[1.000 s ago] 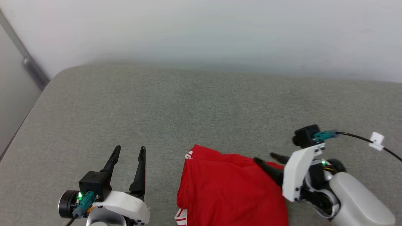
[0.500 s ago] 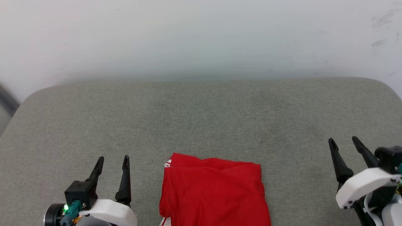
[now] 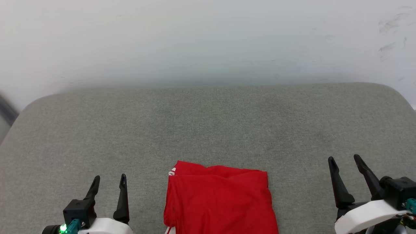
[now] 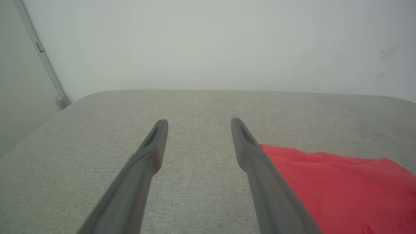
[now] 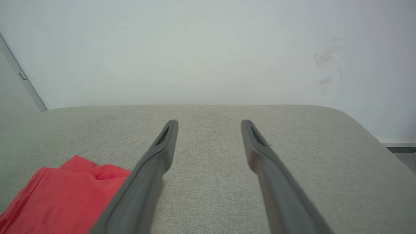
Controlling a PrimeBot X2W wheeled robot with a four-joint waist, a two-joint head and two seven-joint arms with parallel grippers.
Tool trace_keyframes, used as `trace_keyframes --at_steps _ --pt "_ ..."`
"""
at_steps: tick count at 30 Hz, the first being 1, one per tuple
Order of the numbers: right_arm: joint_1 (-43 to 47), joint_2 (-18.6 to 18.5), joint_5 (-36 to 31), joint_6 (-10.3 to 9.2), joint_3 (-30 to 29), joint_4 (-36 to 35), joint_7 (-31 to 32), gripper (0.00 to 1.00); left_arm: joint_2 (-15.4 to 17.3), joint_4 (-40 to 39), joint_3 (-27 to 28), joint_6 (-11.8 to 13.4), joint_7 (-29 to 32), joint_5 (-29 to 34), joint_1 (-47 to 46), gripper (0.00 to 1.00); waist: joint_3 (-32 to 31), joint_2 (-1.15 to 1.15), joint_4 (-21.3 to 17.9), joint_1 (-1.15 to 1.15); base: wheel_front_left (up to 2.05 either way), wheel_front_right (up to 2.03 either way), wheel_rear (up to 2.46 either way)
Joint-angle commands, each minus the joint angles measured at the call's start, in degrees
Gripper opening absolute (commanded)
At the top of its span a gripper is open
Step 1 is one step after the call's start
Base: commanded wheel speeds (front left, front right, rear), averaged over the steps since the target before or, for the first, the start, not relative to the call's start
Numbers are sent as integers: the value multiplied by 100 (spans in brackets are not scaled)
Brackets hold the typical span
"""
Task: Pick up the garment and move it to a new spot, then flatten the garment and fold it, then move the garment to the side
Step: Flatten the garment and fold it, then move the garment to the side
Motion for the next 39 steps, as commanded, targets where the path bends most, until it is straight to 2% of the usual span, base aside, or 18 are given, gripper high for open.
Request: trace_keyframes --at_steps 1,7,11,15,18,21,26,29,30,35,36,37,39 --pt "31 20 -49 -2 9 -58 5 100 -2 -21 16 30 -35 33 52 100 1 0 6 0 0 0 0" --pt "38 62 -18 -2 -32 -107 162 100 -41 -38 50 -1 -38 55 -21 100 1 0 20 0 0 0 0" --pt "84 48 486 -3 -220 55 592 100 -56 -66 88 -15 -42 84 -65 100 25 0 30 0 0 0 0" --pt "-155 -134 1404 -2 -572 591 1787 100 -68 -107 56 -79 -44 150 -188 100 129 0 96 0 0 0 0" --pt "-345 -407 1971 -2 -632 1109 2782 100 -81 -91 -2 -159 -45 201 -289 100 225 0 213 0 0 0 0" --pt "-558 -509 2554 -2 -670 1592 3642 100 -128 -105 -33 -217 -46 253 -444 100 396 0 372 0 0 0 0" --pt "-919 -176 3413 -1 -540 2049 4688 100 -227 -42 -35 -319 -47 315 -645 100 752 0 676 0 0 0 0" --pt "-1143 -25 3857 -2 -407 2181 4933 100 -264 -8 15 -390 -48 371 -790 100 944 0 844 0 0 0 0" --pt "-1291 74 4190 -2 -204 2336 5052 100 -305 42 71 -456 -48 429 -866 100 1067 0 977 0 0 0 0" --pt "-1390 26 4475 -6 101 2562 5022 100 -390 126 155 -553 -48 507 -898 100 1114 0 1077 0 0 0 0" --pt "-1404 -6 4509 -7 163 2590 4990 35 -407 152 162 -561 -48 532 -892 100 1093 0 1084 0 0 0 0" --pt "-1405 -34 4531 -7 228 2602 4935 0 -419 171 173 -575 -48 549 -871 100 1062 0 1083 0 0 0 0" --pt "-1421 -148 4538 -5 363 2549 4785 0 -436 212 189 -601 -48 568 -799 100 979 0 1058 0 0 0 0"
